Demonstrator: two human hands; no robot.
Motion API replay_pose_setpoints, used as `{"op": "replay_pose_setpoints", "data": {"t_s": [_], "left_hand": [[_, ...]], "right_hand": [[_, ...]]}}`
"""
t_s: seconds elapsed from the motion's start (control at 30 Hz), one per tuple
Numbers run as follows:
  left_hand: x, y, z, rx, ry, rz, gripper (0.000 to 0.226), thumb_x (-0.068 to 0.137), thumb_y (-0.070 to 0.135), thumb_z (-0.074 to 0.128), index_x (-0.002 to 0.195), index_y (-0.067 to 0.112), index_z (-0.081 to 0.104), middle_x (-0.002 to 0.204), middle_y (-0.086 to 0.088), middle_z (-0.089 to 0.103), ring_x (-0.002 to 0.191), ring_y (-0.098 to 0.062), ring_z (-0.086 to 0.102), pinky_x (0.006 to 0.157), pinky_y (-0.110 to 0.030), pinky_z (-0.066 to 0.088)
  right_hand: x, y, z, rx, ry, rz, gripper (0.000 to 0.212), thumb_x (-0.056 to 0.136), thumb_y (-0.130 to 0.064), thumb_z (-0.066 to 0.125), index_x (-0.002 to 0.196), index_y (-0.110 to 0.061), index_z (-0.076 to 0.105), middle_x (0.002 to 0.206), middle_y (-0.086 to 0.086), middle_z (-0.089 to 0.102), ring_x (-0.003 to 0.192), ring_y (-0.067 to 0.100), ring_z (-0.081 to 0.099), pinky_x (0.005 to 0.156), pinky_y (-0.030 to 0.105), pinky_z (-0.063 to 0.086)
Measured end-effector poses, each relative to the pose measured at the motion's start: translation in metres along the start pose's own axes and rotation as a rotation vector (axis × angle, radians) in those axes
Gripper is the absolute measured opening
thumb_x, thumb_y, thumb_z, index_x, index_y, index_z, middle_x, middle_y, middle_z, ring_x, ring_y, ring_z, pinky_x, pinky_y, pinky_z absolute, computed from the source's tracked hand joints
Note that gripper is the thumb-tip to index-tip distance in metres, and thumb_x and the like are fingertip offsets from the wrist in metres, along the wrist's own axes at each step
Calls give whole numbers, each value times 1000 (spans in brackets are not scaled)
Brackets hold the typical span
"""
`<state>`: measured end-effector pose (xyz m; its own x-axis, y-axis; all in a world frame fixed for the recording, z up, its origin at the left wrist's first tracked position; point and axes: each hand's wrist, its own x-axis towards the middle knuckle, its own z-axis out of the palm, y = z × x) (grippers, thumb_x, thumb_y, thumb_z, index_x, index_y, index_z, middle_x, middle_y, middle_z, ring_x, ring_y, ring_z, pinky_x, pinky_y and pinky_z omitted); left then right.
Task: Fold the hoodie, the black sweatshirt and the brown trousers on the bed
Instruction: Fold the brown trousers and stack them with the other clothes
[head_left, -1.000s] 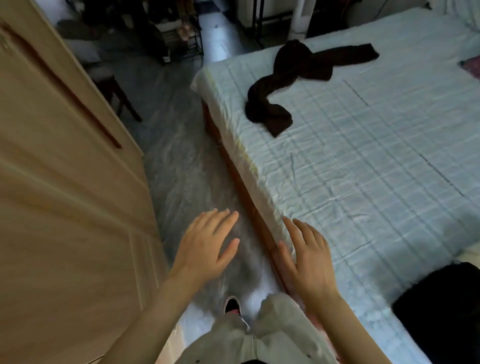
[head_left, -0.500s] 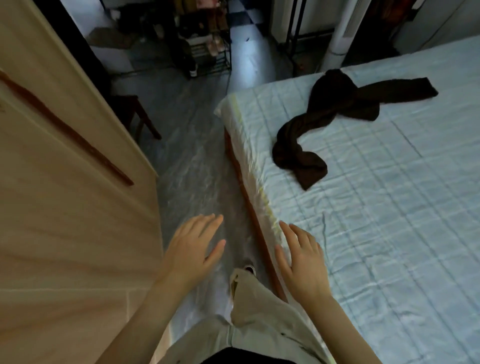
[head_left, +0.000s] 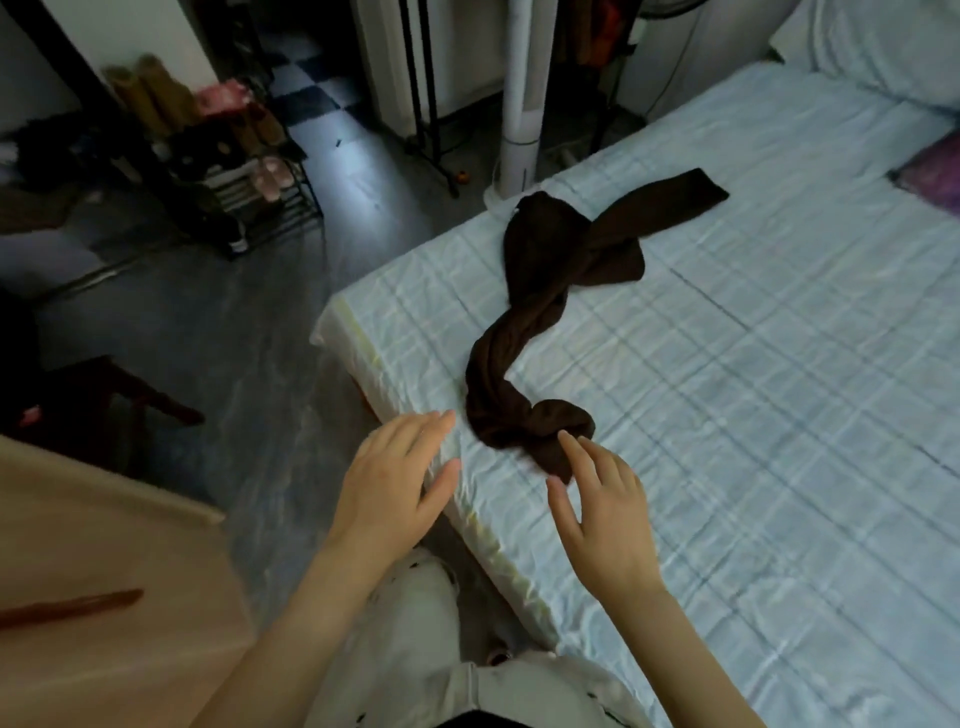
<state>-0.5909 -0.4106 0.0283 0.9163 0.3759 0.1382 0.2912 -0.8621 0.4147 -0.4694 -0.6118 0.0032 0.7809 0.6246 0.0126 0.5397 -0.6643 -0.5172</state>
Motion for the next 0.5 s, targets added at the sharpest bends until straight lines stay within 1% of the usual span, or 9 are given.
{"op": "replay_pose_setpoints", "data": {"t_s": [0.03,0.13,0.27,0.37,0.5], "left_hand": [[18,-10,4,-1,-30,26,53,97,41,39,136,9,55,131,-5,61,121,-23,54,103,-40,43],[75,-44,14,-18,-109,123,54,96,42,40,136,10,56,128,-5,62,118,-22,56,100,-37,43],[159,-92,18,-75,-228,297,54,96,41,40,137,9,55,128,-6,62,118,-22,57,99,-40,46],[217,-124,11,-113,-258,393,52,97,40,41,136,8,56,128,-6,62,117,-23,58,98,-39,47],[293,-156,6,-131,-259,522,50,96,38,45,133,9,59,125,-6,64,113,-23,60,96,-37,48]], "right_hand": [[10,-1,6,-5,13,37,61,100,-48,33,148,-15,49,143,8,55,133,28,49,108,47,40],[48,-6,28,-17,60,154,52,102,-39,47,148,-16,49,141,6,57,130,28,51,107,46,42],[109,-31,55,-35,120,301,48,101,-34,53,146,-15,51,140,6,58,127,29,53,105,46,43],[157,-58,66,-26,167,395,47,100,-30,58,144,-15,53,137,5,59,125,28,55,104,43,44],[227,-80,69,-26,219,446,47,99,-27,60,143,-13,53,136,8,60,124,29,56,102,44,45]]}}
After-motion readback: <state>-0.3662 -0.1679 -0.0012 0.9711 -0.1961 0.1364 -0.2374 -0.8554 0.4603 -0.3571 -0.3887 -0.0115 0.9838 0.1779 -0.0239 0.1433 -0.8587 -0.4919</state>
